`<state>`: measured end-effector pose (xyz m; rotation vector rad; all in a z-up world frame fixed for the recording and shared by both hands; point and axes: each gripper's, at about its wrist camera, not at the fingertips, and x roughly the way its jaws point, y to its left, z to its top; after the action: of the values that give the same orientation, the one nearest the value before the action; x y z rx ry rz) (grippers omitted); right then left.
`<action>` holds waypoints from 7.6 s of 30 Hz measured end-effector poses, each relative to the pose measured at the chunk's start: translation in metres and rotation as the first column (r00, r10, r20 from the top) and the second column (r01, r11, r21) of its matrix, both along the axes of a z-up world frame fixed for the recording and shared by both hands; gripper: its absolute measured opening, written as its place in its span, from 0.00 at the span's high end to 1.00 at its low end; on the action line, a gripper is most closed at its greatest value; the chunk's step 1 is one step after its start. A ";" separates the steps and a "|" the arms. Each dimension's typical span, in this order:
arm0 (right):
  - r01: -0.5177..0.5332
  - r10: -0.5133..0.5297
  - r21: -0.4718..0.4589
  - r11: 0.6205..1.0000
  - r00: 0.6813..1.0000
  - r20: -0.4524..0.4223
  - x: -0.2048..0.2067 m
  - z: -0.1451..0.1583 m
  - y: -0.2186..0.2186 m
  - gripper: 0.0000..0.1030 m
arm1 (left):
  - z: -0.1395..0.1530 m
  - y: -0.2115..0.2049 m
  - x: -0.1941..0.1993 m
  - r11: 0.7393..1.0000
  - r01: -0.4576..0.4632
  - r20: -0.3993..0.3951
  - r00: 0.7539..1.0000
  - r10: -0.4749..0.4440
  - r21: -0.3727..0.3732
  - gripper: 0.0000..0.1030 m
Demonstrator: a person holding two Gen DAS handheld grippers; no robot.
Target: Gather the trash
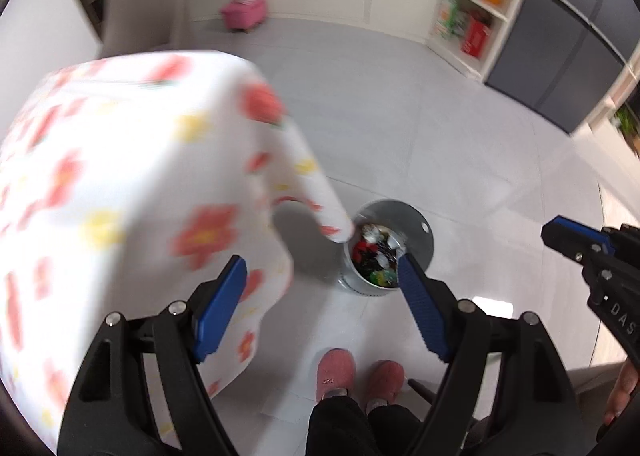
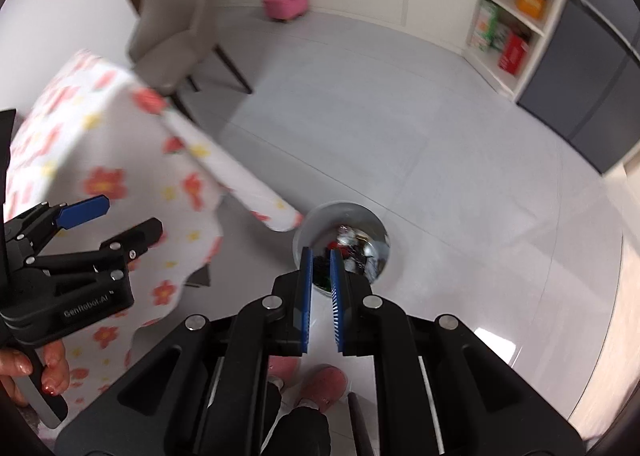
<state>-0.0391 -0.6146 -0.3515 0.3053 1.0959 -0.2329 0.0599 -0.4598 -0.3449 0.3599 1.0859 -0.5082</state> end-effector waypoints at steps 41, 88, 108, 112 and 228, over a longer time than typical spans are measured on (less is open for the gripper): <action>-0.797 0.792 -0.077 0.598 0.575 0.205 0.169 0.144 0.552 0.79 | 0.139 0.552 0.004 0.629 -0.767 0.214 0.598 0.772 -0.126 0.24; -0.815 0.814 0.051 0.577 0.579 0.054 0.319 0.060 0.615 0.55 | 0.039 0.615 0.153 0.654 -0.757 0.067 0.652 0.755 -0.007 0.68; -0.843 0.832 0.074 0.533 0.538 0.134 0.281 0.093 0.627 0.89 | 0.067 0.622 0.102 0.605 -0.792 0.049 0.604 0.796 -0.079 0.76; -0.833 0.819 0.052 0.551 0.552 0.156 0.271 0.104 0.618 0.89 | 0.081 0.616 0.092 0.618 -0.780 0.069 0.614 0.786 -0.100 0.76; 0.124 -0.118 -0.069 0.990 0.990 0.081 -0.012 0.051 -0.020 0.54 | 0.034 -0.056 0.007 0.982 0.173 0.000 0.985 -0.173 -0.082 0.25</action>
<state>-0.0514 -0.6348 -0.3001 0.3128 0.9914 -0.3658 0.0666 -0.5158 -0.3107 0.3830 1.0425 -0.7071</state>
